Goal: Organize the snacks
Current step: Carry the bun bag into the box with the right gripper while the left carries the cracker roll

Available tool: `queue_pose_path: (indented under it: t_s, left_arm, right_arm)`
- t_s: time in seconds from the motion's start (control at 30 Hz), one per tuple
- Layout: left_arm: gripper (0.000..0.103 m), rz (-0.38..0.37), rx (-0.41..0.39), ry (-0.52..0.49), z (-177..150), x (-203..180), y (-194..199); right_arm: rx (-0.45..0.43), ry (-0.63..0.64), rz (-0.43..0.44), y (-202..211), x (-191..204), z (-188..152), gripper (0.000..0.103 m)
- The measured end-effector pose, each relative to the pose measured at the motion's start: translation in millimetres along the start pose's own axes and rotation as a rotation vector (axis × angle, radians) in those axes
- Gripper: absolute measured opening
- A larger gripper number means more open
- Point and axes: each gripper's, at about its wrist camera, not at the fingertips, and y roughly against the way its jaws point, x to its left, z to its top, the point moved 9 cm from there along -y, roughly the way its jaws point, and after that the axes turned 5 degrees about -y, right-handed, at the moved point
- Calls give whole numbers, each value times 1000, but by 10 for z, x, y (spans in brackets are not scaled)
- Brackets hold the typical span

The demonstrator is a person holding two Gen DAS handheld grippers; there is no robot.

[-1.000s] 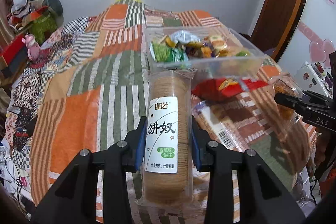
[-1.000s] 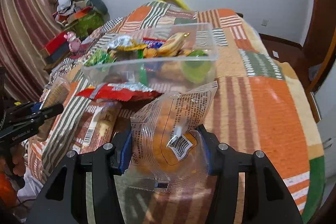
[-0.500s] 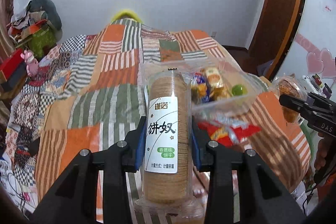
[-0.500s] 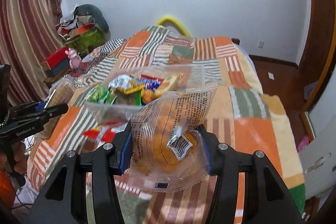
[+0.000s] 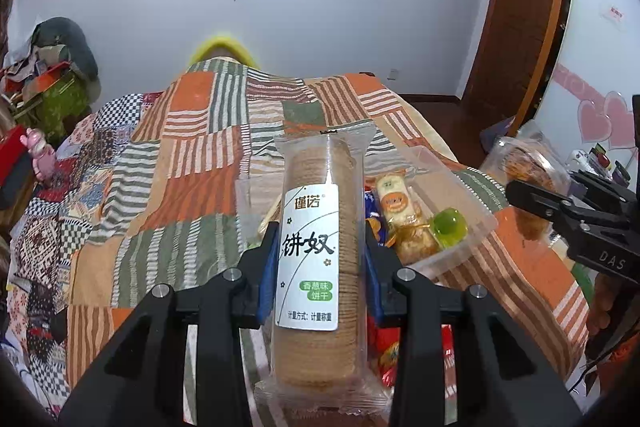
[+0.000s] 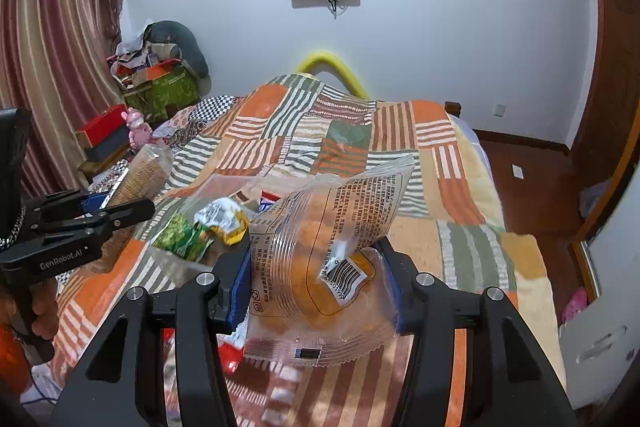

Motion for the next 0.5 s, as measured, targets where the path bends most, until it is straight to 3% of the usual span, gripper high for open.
queue_pose_path:
  t_s: [0.17,0.5]
  left_arm:
    - [36,-47,17,2,126,-132,-211]
    - [36,-51,63,-48,237,-372,-673]
  right_arm:
    - [8,16,-8,-170,-15,61,49]
    - [60,33,-32,-511,-66,46,49]
